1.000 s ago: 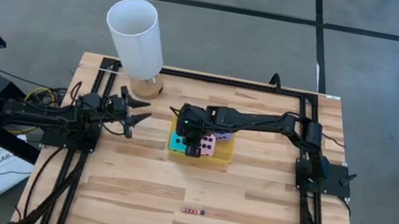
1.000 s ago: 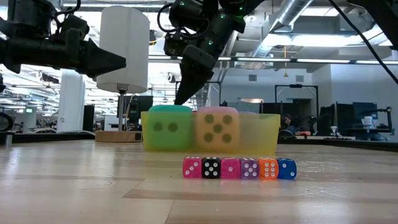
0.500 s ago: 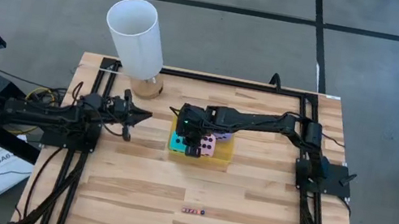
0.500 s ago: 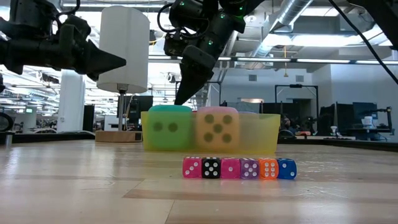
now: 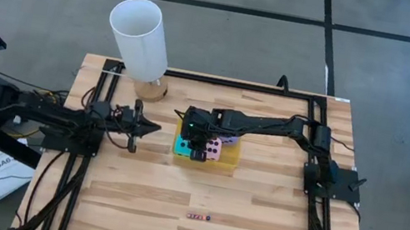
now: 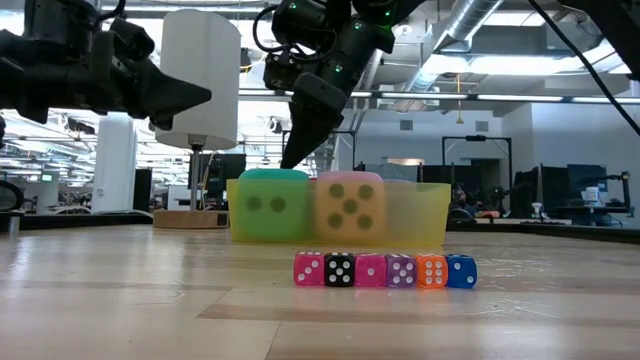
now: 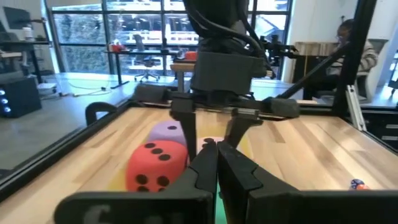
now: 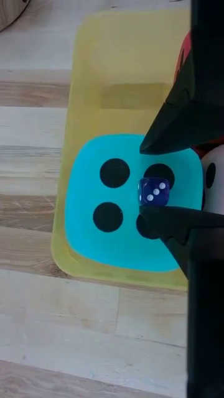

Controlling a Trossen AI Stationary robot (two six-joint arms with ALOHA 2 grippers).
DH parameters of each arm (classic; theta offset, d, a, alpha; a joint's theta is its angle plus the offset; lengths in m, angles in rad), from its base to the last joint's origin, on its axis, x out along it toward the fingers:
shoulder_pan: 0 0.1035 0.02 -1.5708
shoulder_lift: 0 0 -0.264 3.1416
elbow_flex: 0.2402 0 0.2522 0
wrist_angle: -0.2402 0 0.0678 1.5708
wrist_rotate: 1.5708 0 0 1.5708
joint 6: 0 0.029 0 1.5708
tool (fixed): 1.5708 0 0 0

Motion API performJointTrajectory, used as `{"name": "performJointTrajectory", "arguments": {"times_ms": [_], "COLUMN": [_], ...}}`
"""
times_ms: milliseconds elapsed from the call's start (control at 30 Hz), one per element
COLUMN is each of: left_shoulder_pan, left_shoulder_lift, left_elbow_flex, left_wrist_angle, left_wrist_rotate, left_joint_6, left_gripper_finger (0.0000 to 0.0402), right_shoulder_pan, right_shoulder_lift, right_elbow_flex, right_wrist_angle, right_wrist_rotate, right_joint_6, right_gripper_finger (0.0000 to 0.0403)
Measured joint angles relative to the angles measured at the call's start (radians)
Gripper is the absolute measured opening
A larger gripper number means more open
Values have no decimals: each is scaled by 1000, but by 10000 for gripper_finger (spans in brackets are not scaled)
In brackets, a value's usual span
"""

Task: Pick & Place Dice
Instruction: Put the right small purple dice into the yellow bin

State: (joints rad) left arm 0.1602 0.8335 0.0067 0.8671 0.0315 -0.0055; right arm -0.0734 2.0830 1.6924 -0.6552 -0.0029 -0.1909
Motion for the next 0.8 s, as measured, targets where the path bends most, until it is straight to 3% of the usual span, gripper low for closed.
{"name": "performJointTrajectory", "arguments": {"times_ms": [800], "left_shoulder_pan": [-55], "left_shoulder_lift": [517], "left_elbow_flex": [239], "left_wrist_angle": [40], "left_wrist_rotate": [-32], "left_joint_6": [24], "left_gripper_finger": [0], "right_shoulder_pan": [0], "right_shoulder_lift": [0], "right_elbow_flex": [0], "right_wrist_angle": [2], "right_wrist_rotate": [0], "right_joint_6": [0], "right_gripper_finger": [143]}}
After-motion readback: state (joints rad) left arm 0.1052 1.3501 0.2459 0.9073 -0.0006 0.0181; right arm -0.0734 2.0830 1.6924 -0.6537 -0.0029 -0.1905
